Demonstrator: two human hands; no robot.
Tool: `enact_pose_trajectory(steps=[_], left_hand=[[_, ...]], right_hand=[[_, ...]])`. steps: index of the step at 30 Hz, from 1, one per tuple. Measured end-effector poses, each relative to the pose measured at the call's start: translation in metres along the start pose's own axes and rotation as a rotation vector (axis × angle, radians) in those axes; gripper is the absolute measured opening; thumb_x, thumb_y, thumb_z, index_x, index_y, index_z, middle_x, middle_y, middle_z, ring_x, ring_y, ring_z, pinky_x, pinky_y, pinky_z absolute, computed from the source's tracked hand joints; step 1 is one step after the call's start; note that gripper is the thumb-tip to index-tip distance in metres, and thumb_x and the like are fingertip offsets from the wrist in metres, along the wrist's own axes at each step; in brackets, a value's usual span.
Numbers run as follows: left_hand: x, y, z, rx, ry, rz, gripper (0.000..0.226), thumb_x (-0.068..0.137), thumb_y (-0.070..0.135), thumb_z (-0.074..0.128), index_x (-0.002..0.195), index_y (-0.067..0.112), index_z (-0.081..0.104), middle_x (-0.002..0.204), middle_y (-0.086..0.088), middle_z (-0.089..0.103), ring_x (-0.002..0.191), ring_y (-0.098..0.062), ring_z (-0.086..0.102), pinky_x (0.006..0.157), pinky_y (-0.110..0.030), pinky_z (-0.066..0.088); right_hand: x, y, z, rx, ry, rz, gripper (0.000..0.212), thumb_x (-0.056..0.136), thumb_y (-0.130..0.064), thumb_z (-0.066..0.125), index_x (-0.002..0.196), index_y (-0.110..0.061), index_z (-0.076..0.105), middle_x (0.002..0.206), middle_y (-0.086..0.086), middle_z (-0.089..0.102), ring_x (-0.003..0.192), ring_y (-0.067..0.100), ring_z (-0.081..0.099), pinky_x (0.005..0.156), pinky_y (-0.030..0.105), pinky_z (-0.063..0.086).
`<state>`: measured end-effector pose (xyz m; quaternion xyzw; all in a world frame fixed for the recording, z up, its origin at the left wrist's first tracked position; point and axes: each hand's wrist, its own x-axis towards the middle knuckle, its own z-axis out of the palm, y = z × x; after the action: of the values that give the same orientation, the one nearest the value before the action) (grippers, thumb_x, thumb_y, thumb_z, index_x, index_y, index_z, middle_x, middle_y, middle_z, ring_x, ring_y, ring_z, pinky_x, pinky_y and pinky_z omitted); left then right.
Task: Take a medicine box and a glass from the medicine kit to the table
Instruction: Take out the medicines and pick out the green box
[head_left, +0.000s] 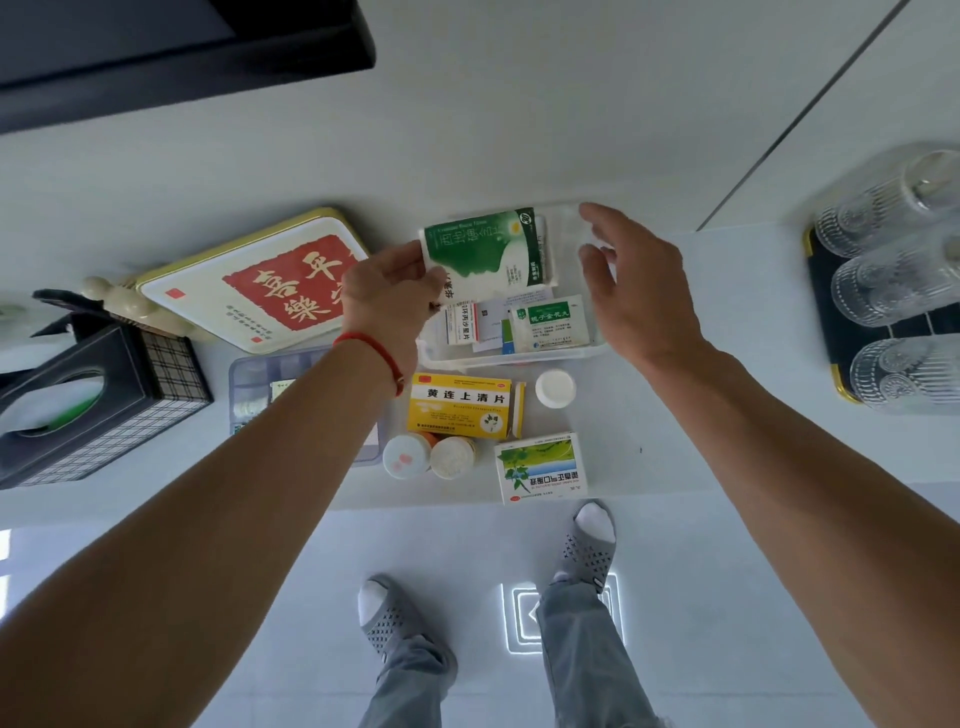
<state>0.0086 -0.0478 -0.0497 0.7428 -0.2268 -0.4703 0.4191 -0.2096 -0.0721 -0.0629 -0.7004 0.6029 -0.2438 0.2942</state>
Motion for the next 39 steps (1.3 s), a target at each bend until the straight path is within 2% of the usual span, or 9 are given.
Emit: enact_pose_trajectory(steps=[3,8,12,15,19,26,31,35,39], left_hand=[[-0.008,0.004,-0.014,-0.103,-0.123,-0.09,0.036,0.092,-0.008,0.059,0.126,0.002,0.065,0.112,-0.013,0.074,0.108,-0.028,0.071,0.092,-0.042,0.058],[-0.024,0.008,-0.028,-0.099,-0.253,-0.08,0.051,0.09,-0.012,0.06,0.134,0.014,0.059,0.114,-0.019,0.072,0.108,-0.031,0.07,0.092,-0.046,0.058],[-0.035,0.007,-0.031,0.254,-0.325,0.167,0.062,0.087,-0.003,0.066,0.136,0.033,0.057,0.119,-0.008,0.069,0.095,-0.018,0.072,0.077,-0.031,0.062],[-0.043,0.003,-0.025,0.72,-0.432,0.407,0.081,0.078,0.029,0.08,0.146,0.042,0.038,0.137,0.002,0.048,0.11,-0.014,0.058,0.084,-0.017,0.053],[-0.053,-0.004,-0.012,0.94,-0.402,0.57,0.092,0.069,0.035,0.086,0.147,0.033,0.037,0.142,-0.009,0.034,0.124,-0.023,0.048,0.102,-0.028,0.045],[-0.056,-0.01,-0.004,0.915,-0.408,0.648,0.079,0.07,0.026,0.088,0.138,0.023,0.049,0.135,-0.007,0.049,0.12,-0.022,0.052,0.096,-0.024,0.041],[-0.058,-0.009,0.009,0.887,-0.422,0.69,0.079,0.068,0.03,0.09,0.135,0.021,0.049,0.129,-0.006,0.053,0.114,-0.02,0.054,0.095,-0.03,0.048],[-0.064,-0.007,0.024,0.9,-0.469,0.734,0.078,0.069,0.02,0.088,0.136,0.017,0.048,0.133,-0.008,0.049,0.118,-0.023,0.053,0.099,-0.038,0.052],[-0.07,-0.002,0.043,0.949,-0.606,0.678,0.08,0.069,0.003,0.075,0.14,0.022,0.043,0.147,-0.007,0.03,0.126,-0.018,0.043,0.097,-0.01,0.043]], right_hand=[[0.001,-0.011,-0.002,0.141,-0.065,0.074,0.026,0.107,-0.017,0.043,0.116,-0.004,0.063,0.1,0.013,0.072,0.087,0.018,0.071,0.079,0.026,0.052],[-0.016,-0.022,-0.004,0.627,-0.2,0.293,0.029,0.103,-0.015,0.051,0.119,-0.007,0.073,0.107,0.012,0.078,0.094,0.021,0.078,0.073,0.04,0.066],[-0.032,-0.026,-0.006,0.768,-0.183,0.406,0.024,0.097,-0.013,0.06,0.115,-0.01,0.076,0.096,0.006,0.081,0.085,0.022,0.08,0.068,0.039,0.066],[-0.041,-0.028,-0.007,0.81,-0.186,0.446,0.021,0.096,-0.009,0.059,0.11,-0.006,0.076,0.089,0.004,0.082,0.078,0.025,0.08,0.06,0.033,0.064],[-0.05,-0.026,-0.009,0.806,-0.176,0.464,0.024,0.097,-0.009,0.059,0.114,-0.001,0.073,0.092,0.009,0.081,0.078,0.025,0.08,0.062,0.034,0.064],[-0.057,-0.018,-0.013,0.868,-0.176,0.498,0.017,0.095,-0.011,0.063,0.108,-0.007,0.073,0.087,0.008,0.081,0.079,0.025,0.08,0.065,0.034,0.064],[-0.055,-0.009,-0.017,0.873,-0.174,0.542,0.01,0.093,-0.015,0.071,0.102,-0.011,0.07,0.088,0.011,0.08,0.08,0.029,0.08,0.071,0.045,0.065],[-0.057,0.008,-0.032,0.926,-0.283,0.579,0.015,0.093,-0.016,0.073,0.106,-0.011,0.067,0.093,0.012,0.08,0.086,0.028,0.079,0.074,0.041,0.064],[-0.071,0.033,-0.053,0.846,-0.326,0.473,0.031,0.092,-0.011,0.072,0.122,-0.016,0.066,0.094,0.014,0.077,0.084,0.03,0.077,0.072,0.037,0.063]])
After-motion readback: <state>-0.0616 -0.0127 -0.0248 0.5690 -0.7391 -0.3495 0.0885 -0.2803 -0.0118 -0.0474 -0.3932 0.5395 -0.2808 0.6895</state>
